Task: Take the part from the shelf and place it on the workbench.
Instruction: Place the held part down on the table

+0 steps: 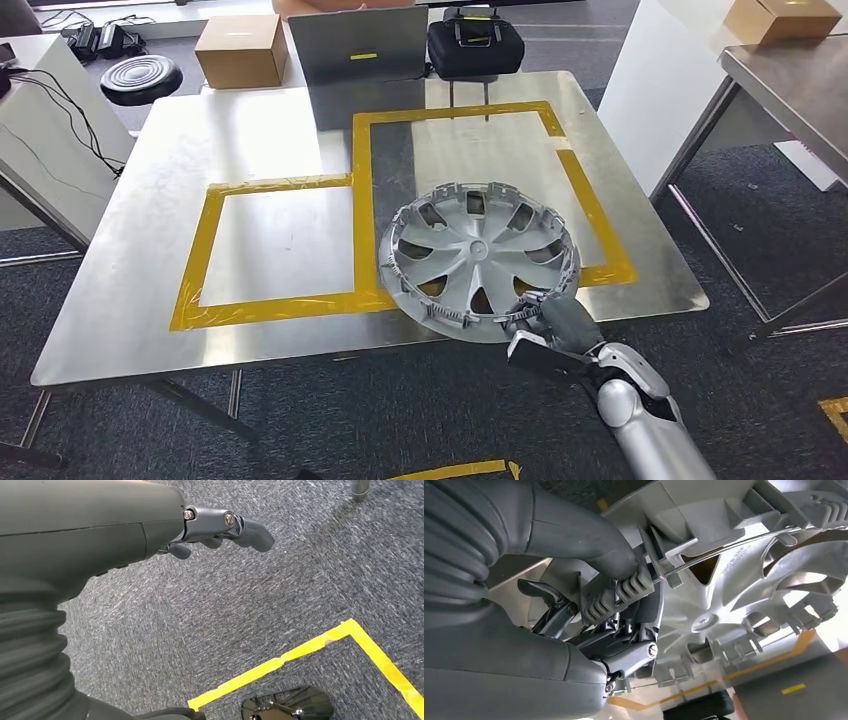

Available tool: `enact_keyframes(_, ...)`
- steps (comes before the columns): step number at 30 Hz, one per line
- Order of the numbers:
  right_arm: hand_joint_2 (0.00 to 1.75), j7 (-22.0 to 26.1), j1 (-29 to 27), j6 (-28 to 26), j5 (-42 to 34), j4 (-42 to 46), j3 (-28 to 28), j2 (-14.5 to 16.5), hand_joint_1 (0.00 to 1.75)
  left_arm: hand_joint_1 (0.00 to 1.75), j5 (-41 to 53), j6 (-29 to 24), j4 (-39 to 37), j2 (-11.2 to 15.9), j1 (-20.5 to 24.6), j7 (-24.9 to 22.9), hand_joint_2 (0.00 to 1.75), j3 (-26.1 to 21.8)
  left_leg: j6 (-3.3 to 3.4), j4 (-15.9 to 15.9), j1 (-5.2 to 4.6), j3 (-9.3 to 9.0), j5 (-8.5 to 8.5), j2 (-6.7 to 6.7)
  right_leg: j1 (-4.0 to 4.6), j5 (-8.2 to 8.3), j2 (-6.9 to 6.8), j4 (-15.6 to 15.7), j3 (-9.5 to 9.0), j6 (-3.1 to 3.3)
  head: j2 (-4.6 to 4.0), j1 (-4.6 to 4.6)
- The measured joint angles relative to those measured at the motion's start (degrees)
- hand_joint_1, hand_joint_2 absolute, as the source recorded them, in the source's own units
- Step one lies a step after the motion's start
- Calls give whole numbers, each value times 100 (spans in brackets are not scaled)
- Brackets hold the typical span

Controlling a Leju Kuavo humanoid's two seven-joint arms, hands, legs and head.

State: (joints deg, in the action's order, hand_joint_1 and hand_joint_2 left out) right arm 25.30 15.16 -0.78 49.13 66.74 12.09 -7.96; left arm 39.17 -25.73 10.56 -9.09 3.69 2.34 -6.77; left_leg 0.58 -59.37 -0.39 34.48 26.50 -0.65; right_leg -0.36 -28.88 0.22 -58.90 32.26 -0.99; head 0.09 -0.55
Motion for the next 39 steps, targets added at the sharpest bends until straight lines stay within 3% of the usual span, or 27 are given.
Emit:
enact_keyframes(9, 175, -51, -21, -114, 63, -188, 97, -211, 175, 0, 57, -139, 0, -5, -21, 24, 175, -49, 0, 0, 0, -8, 0, 0, 0, -1, 0, 1, -5, 0, 0, -1)
enact_keyframes(15, 175, -741, -71, -792, 854, -212, 162, -447, 175, 0, -79, -425, 0, -23, -68, 298, 175, -132, 6, 0, 0, -20, 4, 1, -1, -3, 0, 7, -16, -4, 0, -1)
enact_keyframes(18, 44, -910, -109, -959, 1059, -226, 118, -564, 44, 0, -166, -565, -1, -38, -86, 422, 175, -231, 10, 0, 0, -27, 6, -3, -1, -6, -5, 12, -28, -8, 0, 0)
enact_keyframes(19, 0, -916, -140, -979, 1086, -226, 89, -593, 0, 0, -188, -608, -1, -40, -90, 442, 131, -264, 11, 0, 0, -29, 7, -3, -1, -5, -5, 13, -31, -8, 0, 1)
enact_keyframes(22, 0, -893, -250, -994, 1133, -228, 18, -658, 0, 0, -247, -683, -2, -42, -93, 445, 0, -359, 13, 0, -1, -34, 8, -1, -1, -4, -3, 15, -41, -9, 0, 1)
enact_keyframes(39, 0, -684, -529, -1310, 1110, -275, -403, -847, 0, 0, -8, -588, -2, -50, -83, 334, 0, -465, 14, -1, -2, -36, 10, 8, -2, -3, 4, 18, -40, -10, 0, 1)
